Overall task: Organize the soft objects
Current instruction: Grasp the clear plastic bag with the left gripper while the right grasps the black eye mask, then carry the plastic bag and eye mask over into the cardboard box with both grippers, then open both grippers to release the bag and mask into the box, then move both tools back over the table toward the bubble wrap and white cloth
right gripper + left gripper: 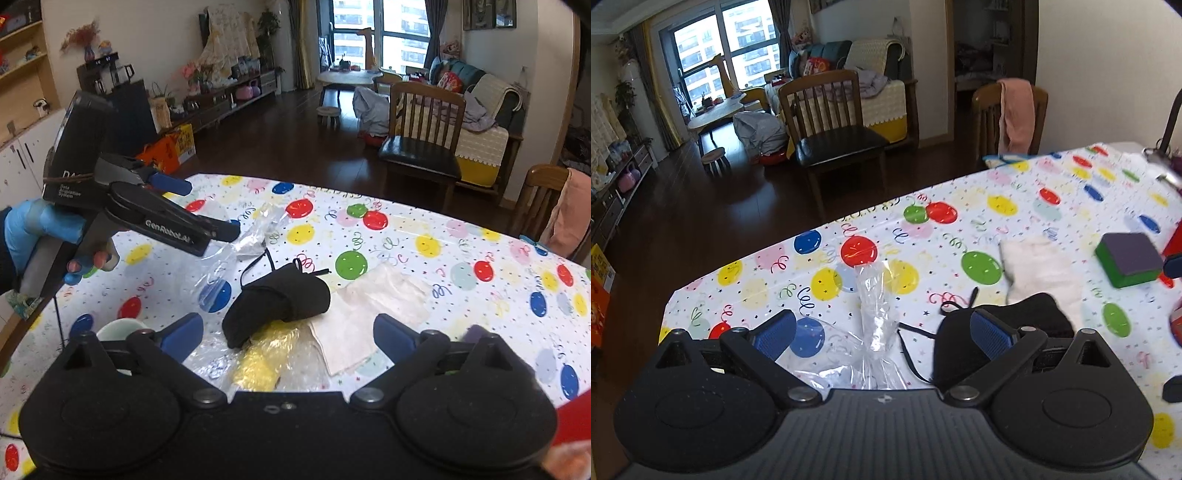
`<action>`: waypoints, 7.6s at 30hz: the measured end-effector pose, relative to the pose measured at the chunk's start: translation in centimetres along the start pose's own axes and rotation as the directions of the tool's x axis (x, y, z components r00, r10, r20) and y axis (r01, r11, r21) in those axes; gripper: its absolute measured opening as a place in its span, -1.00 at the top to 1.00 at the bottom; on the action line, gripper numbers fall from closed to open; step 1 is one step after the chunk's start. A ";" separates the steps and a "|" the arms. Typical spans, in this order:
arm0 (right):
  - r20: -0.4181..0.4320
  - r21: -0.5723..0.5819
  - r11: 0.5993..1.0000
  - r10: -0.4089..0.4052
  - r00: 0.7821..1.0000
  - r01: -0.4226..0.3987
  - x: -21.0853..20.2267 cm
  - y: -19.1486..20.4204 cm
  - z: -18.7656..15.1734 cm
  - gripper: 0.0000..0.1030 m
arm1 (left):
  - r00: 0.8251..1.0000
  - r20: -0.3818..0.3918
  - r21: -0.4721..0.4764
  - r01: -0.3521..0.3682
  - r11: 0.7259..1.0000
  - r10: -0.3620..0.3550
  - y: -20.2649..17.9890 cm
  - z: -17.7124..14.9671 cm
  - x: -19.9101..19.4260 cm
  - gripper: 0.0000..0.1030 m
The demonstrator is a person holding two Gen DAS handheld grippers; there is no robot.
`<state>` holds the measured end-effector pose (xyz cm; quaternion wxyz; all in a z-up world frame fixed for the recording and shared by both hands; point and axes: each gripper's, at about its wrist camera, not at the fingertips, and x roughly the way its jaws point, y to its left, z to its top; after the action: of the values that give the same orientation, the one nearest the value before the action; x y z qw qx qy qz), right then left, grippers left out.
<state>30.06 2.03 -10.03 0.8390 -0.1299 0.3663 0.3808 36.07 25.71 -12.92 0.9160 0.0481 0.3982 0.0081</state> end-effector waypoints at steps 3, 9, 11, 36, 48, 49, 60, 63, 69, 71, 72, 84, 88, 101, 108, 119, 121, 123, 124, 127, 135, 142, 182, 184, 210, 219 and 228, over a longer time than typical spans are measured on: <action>-0.007 -0.001 1.000 -0.008 1.000 0.008 1.9 0.3 0.4 -0.85 | 1.000 -0.013 -0.009 -0.002 1.000 0.002 0.4 0.0 1.7 -0.97; -0.048 -0.027 0.999 -0.033 0.998 0.031 5.6 1.0 0.9 -0.73 | 0.999 -0.042 -0.045 -0.032 0.998 0.030 1.1 -0.5 4.5 -0.95; -0.056 -0.020 0.999 -0.036 0.998 0.035 6.4 1.1 1.0 -0.72 | 0.998 -0.049 -0.049 -0.035 0.998 0.032 1.2 -0.7 5.2 -0.95; -0.073 -0.034 0.992 -0.123 0.990 0.121 9.7 1.9 1.4 0.40 | 0.989 -0.126 -0.144 -0.090 0.985 0.072 2.7 -2.8 6.7 0.47; 0.021 -0.014 0.992 -0.125 0.992 0.125 5.7 2.2 2.5 0.53 | 0.993 -0.082 -0.163 -0.100 0.981 0.088 2.6 -1.9 1.3 0.50; 0.028 -0.007 0.992 -0.125 0.992 0.125 5.2 2.1 2.7 0.53 | 0.992 -0.082 -0.165 -0.105 0.981 0.092 2.5 -1.8 0.7 0.50; 0.110 0.064 0.995 -0.085 0.990 0.078 -1.9 1.4 3.3 0.53 | 0.995 -0.032 -0.156 -0.100 0.983 0.096 0.7 -0.8 -7.0 0.50; 0.148 0.061 0.996 -0.073 0.986 0.065 -4.3 1.5 3.2 0.53 | 0.996 -0.016 -0.151 -0.093 0.984 0.092 -0.1 -0.6 -9.2 0.50; 0.207 0.071 0.997 -0.044 0.977 0.030 -9.0 1.4 3.0 0.53 | 0.998 0.028 -0.154 -0.055 0.987 0.060 -1.4 0.0 -13.9 0.50; 0.226 0.081 0.997 -0.033 0.974 0.015 -10.8 1.2 3.0 0.53 | 0.998 0.043 -0.152 -0.039 0.988 0.046 -1.8 0.2 -15.4 0.50; 0.234 0.086 0.996 -0.029 0.972 0.009 -11.6 1.1 3.1 0.53 | 0.998 0.049 -0.151 -0.033 0.988 0.040 -2.0 0.3 -16.2 0.50; 0.304 0.107 0.994 -0.001 0.953 -0.034 -19.6 -2.0 1.3 0.53 | 0.994 0.089 -0.096 0.065 0.993 -0.056 -7.1 0.4 -23.3 0.50; 0.315 0.123 0.992 -0.003 0.949 -0.037 -21.7 -3.8 0.0 0.53 | 0.992 0.104 -0.085 0.087 0.993 -0.078 -10.0 1.0 -24.9 0.50; 0.330 0.209 0.977 -0.101 0.938 0.031 -28.4 -13.5 -5.5 0.53 | 0.967 0.129 -0.009 0.225 0.974 -0.222 -23.7 5.4 -25.9 0.50; 0.301 0.271 0.959 -0.167 0.939 0.084 -30.0 -19.5 -8.8 0.53 | 0.951 0.086 0.033 0.295 0.955 -0.297 -32.5 7.4 -23.1 0.50; 0.244 0.338 0.929 -0.242 0.939 0.151 -30.8 -27.8 -14.1 0.53 | 0.945 0.025 0.019 0.326 0.945 -0.327 -42.3 9.5 -16.9 0.50; 0.232 0.346 0.925 -0.250 0.940 0.160 -30.7 -29.0 -14.8 0.53 | 0.943 0.016 -0.005 0.332 0.943 -0.332 -43.5 9.9 -15.7 0.50; 0.221 0.349 0.922 -0.255 0.941 0.168 -30.7 -30.2 -15.5 0.53 | 0.946 0.012 -0.019 0.324 0.946 -0.324 -45.0 10.3 -14.7 0.50; 0.213 0.352 0.920 -0.261 0.942 0.175 -30.6 -30.7 -15.8 0.53 | 0.948 0.009 -0.028 0.319 0.947 -0.319 -45.5 10.5 -14.2 0.50; 0.189 0.354 0.916 -0.269 0.944 0.190 -30.0 -32.1 -16.6 0.53 | 0.950 0.001 -0.046 0.313 0.949 -0.314 -47.3 11.0 -12.5 0.50; 0.130 0.350 0.914 -0.262 0.956 0.203 -28.0 -34.4 -18.0 0.53 | 0.963 -0.048 -0.044 0.265 0.963 -0.267 -50.3 11.2 -7.1 0.50; 0.093 0.328 0.923 -0.243 0.965 0.201 -25.9 -35.3 -18.7 0.53 | 0.957 -0.104 -0.076 0.264 0.962 -0.271 -51.3 10.3 -2.8 0.50; 0.036 0.390 0.899 -0.228 0.973 0.196 -25.0 -38.0 -19.4 -0.36 | 0.952 -0.084 -0.084 0.287 0.954 -0.293 -50.9 9.8 -2.1 -0.39; 0.049 0.397 0.898 -0.227 0.973 0.190 -25.7 -38.0 -19.4 -0.37 | 0.950 -0.070 -0.093 0.297 0.950 -0.304 -50.6 9.8 -3.1 -0.39; 0.271 0.206 0.978 -0.040 0.962 -0.017 -31.2 -27.4 -12.0 -0.78 | 0.951 0.153 -0.144 0.289 0.946 -0.267 -39.0 7.7 -19.2 -0.39; 0.265 0.140 0.989 0.016 0.964 -0.055 -29.0 -20.8 -8.8 -0.91 | 0.972 0.182 -0.199 0.184 0.962 -0.148 -30.9 4.3 -21.3 -0.59; 0.233 0.132 0.990 0.025 0.972 -0.057 -25.9 -14.9 -6.6 -0.99 | 0.986 0.152 -0.264 0.108 0.958 -0.070 -22.0 1.2 -20.7 -0.70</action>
<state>26.19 -25.42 2.90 0.8748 -0.0189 0.2944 0.3842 22.28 2.61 0.92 0.9392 -0.0955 0.3294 0.0180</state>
